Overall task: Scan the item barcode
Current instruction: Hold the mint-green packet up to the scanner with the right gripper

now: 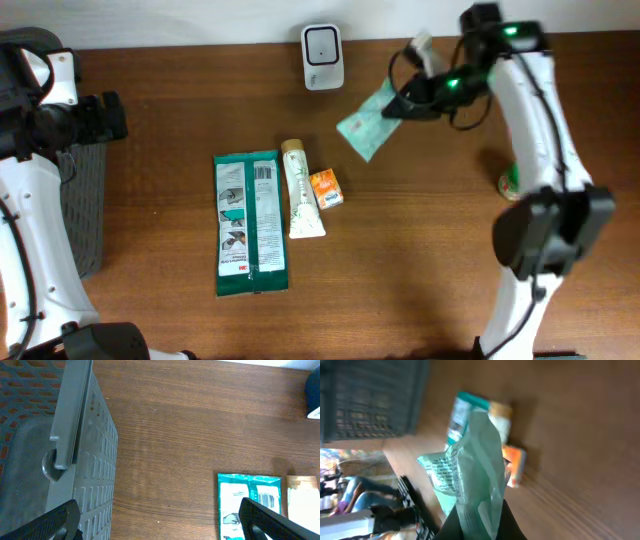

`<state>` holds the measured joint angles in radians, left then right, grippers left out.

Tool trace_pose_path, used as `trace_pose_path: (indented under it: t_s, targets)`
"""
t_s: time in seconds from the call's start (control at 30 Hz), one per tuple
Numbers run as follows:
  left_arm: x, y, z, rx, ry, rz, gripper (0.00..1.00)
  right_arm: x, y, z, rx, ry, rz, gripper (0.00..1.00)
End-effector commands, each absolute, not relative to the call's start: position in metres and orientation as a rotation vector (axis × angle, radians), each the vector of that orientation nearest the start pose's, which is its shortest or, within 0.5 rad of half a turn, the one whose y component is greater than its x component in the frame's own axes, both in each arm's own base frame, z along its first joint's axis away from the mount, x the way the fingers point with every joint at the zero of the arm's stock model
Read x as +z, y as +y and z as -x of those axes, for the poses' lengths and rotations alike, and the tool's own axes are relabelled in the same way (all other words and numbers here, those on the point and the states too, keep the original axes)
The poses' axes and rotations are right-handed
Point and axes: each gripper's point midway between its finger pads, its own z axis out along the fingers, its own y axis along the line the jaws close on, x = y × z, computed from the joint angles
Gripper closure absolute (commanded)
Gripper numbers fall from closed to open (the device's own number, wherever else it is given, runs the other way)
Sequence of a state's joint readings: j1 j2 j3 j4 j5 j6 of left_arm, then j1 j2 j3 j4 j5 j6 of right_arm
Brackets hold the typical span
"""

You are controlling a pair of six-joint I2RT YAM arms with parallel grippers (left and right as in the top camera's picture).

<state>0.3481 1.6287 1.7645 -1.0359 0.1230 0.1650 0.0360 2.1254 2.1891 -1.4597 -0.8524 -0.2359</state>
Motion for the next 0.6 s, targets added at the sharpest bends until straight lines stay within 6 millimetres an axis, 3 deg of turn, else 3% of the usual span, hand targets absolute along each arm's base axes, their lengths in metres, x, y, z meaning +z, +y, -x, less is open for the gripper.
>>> trace_pose_path:
  t_s: [0.0,0.1,0.13,0.17,0.23,0.3,0.33,0.37,0.5,0.57]
  targets:
    - [0.286,0.124,-0.402,0.083,2.439,0.156,0.01,0.316,0.139,-0.4,1.192,2.418,0.467,0.96]
    - [0.286,0.124,-0.402,0.083,2.439,0.156,0.01,0.375,0.139,-0.357,1.165,2.295,0.517,0.96]
    - [0.286,0.124,-0.402,0.083,2.439,0.156,0.01,0.384,0.14,-0.35,1.15,2.272,0.532,0.96]
    - [0.286,0.124,-0.402,0.083,2.439,0.156,0.01,0.386,0.139,-0.349,1.131,2.264,0.539,0.96]
    - [0.286,0.124,-0.402,0.083,2.439,0.156,0.01,0.373,0.151,-0.37,0.964,2.269,0.614,0.96]
    - [0.286,0.124,-0.402,0.083,2.439,0.156,0.01,0.352,0.17,-0.419,0.604,2.281,0.601,0.96]
    - [0.286,0.124,-0.402,0.083,2.439,0.156,0.01,0.34,0.188,-0.465,0.281,2.193,0.639,0.96]
    - [0.286,0.124,-0.402,0.083,2.439,0.156,0.01,0.336,0.194,-0.483,0.173,2.15,0.655,0.96]
    - [0.286,0.124,-0.402,0.083,2.439,0.156,0.01,0.29,0.227,-0.604,-0.347,1.807,0.812,0.96]
    - [0.286,0.124,-0.402,0.083,2.439,0.156,0.01,0.268,0.24,-0.634,-0.445,1.681,0.894,0.96]
